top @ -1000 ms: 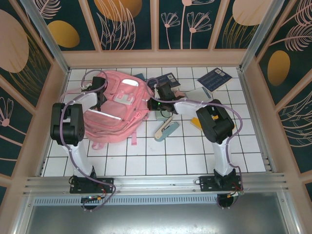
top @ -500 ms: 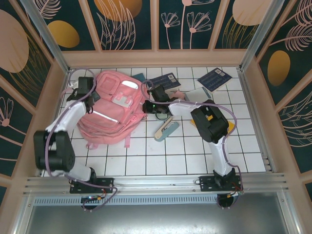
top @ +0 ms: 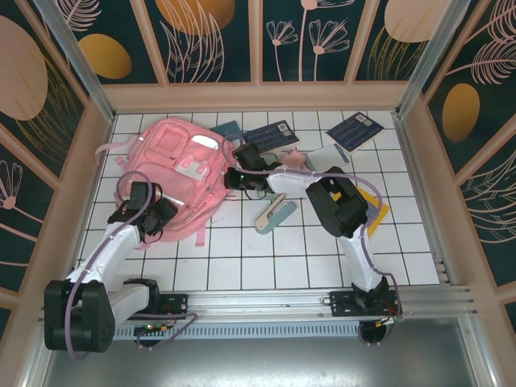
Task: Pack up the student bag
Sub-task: Rotate the student bag at the top-left of the table, then unzip the student bag at the top-left of the table.
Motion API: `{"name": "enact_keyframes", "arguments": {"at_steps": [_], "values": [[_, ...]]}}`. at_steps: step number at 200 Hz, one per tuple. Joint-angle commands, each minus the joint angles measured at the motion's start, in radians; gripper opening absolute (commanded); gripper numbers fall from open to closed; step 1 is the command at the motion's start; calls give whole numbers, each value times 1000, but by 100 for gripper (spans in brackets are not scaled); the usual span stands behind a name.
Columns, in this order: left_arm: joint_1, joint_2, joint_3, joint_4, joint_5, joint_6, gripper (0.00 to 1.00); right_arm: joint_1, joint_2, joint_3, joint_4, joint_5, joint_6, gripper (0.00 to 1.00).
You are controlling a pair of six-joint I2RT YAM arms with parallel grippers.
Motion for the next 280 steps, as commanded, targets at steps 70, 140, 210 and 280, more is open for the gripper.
{"name": "enact_keyframes", "arguments": {"at_steps": [70,140,210,280], "values": [[10,489,179,176,-253,131,50,43,-49,0,-65,82,75,0],[-4,345,262,127,-247,138,57,20,-50,-93,32,-28,149,0],[-314,-159,-124,326,-176,-181,52,6,-77,-176,114,-74,247,0],[-575,81,-128,582,-266,-279,49,7,-74,-158,119,-70,277,0]]}}
